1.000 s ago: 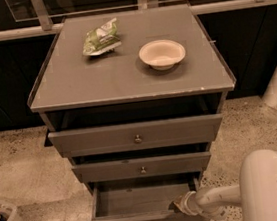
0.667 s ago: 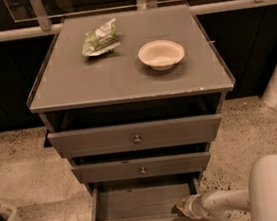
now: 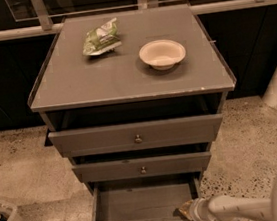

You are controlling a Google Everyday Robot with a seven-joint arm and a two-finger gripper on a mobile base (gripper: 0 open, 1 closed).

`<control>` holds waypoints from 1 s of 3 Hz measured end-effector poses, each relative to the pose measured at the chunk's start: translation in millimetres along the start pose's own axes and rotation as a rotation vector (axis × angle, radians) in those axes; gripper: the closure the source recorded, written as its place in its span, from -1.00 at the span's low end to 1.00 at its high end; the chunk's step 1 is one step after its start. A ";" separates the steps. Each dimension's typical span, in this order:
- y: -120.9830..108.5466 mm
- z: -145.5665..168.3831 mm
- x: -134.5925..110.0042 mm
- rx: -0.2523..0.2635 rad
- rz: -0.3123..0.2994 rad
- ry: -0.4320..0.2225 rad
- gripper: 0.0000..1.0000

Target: Open bottom drawer

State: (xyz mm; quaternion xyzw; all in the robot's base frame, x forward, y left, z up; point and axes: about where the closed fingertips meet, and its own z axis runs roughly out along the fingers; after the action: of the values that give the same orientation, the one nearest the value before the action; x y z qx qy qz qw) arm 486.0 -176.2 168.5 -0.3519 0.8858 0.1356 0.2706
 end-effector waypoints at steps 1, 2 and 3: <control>-0.5 -29.9 -21.8 -0.008 -0.014 -0.153 1.00; -8.1 -47.3 -11.9 0.020 0.034 -0.182 0.62; -6.6 -44.3 -12.1 0.015 0.029 -0.175 0.16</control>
Offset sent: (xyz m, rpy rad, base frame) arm 0.0023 0.0013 0.0297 0.0856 -0.0902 0.0151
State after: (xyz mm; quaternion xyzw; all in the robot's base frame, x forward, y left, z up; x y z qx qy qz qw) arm 481.0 -193.3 211.3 -0.3239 0.8647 0.1628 0.3477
